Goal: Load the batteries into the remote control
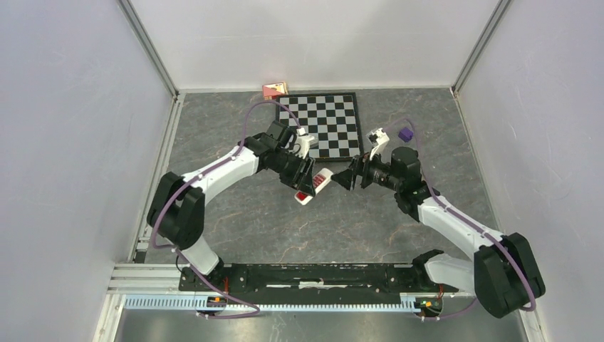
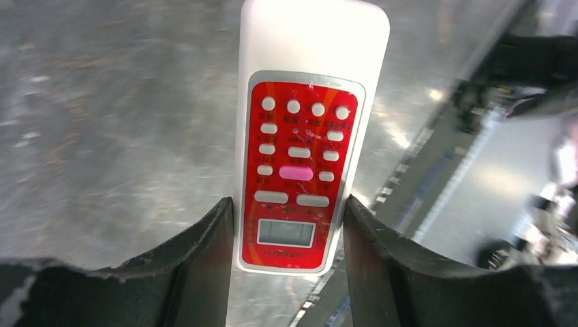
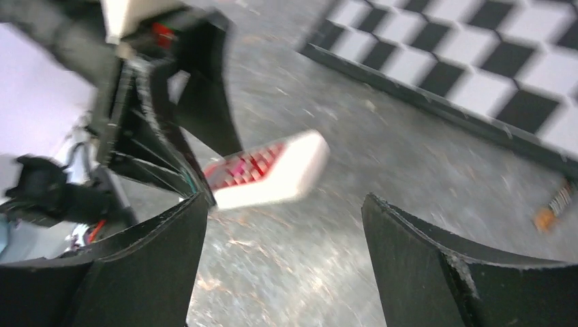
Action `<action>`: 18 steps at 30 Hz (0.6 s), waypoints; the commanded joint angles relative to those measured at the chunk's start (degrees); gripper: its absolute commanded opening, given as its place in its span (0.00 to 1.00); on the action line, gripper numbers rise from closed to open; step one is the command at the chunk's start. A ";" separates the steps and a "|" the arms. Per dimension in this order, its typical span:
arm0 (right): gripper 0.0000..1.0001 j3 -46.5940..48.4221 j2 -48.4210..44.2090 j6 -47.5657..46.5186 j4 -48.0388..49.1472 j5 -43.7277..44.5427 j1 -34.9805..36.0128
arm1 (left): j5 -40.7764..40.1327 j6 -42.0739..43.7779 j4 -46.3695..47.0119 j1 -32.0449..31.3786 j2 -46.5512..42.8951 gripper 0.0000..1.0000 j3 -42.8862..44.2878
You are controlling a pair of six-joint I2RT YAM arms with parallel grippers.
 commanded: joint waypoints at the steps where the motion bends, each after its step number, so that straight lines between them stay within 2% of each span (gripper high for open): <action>1: 0.88 0.55 -4.77 -2.24 17.29 -13.35 1.34 | 21.12 -2.78 -1.62 -0.16 -3.37 0.35 0.08; 5: 0.88 0.69 -8.50 -12.25 22.67 -18.03 1.39 | 30.52 -0.85 -6.62 -0.19 -4.07 0.34 0.39; 8: 0.88 2.02 -7.42 -17.39 26.08 -31.17 1.36 | 35.63 3.00 -10.85 -0.19 -4.25 0.34 1.62; 10: 0.88 4.27 -5.53 -24.74 20.12 -39.38 1.39 | 37.43 4.12 -12.18 -0.20 -3.55 0.34 3.83; 12: 0.87 6.57 -4.17 -33.85 11.93 -42.85 1.36 | 38.27 6.25 -14.88 -0.14 -2.95 0.32 5.86; 15: 0.86 7.89 -3.03 -38.91 8.50 -48.62 1.37 | 38.79 12.56 -21.55 -0.23 -2.25 0.32 8.21; 18: 0.83 10.21 -1.59 -43.66 2.00 -51.55 1.32 | 40.03 13.71 -22.20 -0.14 -2.21 0.33 8.32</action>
